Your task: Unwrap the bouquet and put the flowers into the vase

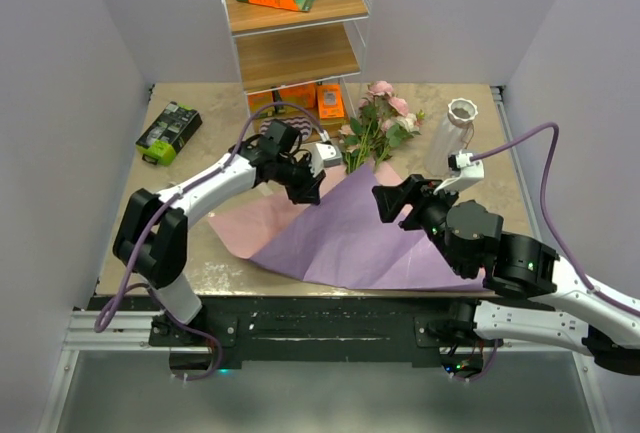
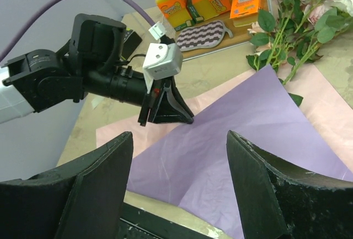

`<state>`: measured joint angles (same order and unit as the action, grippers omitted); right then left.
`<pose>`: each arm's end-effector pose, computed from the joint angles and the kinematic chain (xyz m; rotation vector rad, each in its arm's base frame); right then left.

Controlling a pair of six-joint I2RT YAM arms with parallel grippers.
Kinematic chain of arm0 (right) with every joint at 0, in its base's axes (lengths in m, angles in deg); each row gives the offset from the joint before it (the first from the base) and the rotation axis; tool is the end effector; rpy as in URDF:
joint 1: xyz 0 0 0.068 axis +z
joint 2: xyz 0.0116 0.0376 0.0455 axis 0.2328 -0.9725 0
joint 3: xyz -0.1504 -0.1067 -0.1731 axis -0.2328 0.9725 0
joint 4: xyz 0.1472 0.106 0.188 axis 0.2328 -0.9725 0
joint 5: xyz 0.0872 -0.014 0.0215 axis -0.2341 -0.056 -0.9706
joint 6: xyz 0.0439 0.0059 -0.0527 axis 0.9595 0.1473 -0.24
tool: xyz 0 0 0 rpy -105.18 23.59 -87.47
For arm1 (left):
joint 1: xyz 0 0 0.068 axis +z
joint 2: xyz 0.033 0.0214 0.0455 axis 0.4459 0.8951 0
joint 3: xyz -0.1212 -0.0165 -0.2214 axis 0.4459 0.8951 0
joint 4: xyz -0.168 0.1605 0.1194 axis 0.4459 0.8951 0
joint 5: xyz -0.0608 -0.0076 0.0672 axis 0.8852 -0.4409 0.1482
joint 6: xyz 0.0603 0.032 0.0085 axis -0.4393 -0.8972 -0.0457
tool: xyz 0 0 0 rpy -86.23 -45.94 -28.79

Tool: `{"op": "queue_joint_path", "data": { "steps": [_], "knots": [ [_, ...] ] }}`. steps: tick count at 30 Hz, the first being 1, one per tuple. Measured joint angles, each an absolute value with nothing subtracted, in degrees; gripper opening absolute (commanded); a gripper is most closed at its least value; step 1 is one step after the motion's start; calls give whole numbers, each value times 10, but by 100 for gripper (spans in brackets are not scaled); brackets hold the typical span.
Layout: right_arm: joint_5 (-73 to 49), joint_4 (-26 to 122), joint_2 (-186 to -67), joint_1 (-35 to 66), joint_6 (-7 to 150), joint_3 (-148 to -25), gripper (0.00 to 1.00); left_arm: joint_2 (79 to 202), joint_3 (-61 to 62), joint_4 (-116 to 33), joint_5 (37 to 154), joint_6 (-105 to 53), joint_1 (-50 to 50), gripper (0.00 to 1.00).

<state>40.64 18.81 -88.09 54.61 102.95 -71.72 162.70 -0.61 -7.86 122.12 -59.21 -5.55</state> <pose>0.0987 0.1394 0.3892 0.1222 1.7549 0.6752 0.2935 -0.2211 0.2107 1.3336 2.1010 -0.8411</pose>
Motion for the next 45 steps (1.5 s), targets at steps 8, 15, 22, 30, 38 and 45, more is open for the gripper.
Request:
{"op": "queue_joint_path", "data": {
  "steps": [8, 15, 22, 30, 38, 45],
  "knots": [
    [414, 173, -881, 546, 1025, -725, 72, 1542, 47, -74, 1256, -620, -56, 0],
    [429, 158, -881, 546, 1021, -740, 72, 1477, 70, -55, 1304, -648, -59, 0],
    [455, 143, -881, 546, 1016, -752, 72, 1345, 146, -12, 1359, -723, -76, 0],
    [463, 136, -896, 546, 1010, -764, 71, 1272, 164, 157, 1416, -942, -101, 0],
    [444, 139, -937, 546, 1016, -748, 71, 1186, 208, 323, 1440, -1117, -122, 0],
    [403, 152, -996, 546, 1030, -704, 66, 1124, 209, 353, 1441, -1158, -136, 48]
  ]
}}
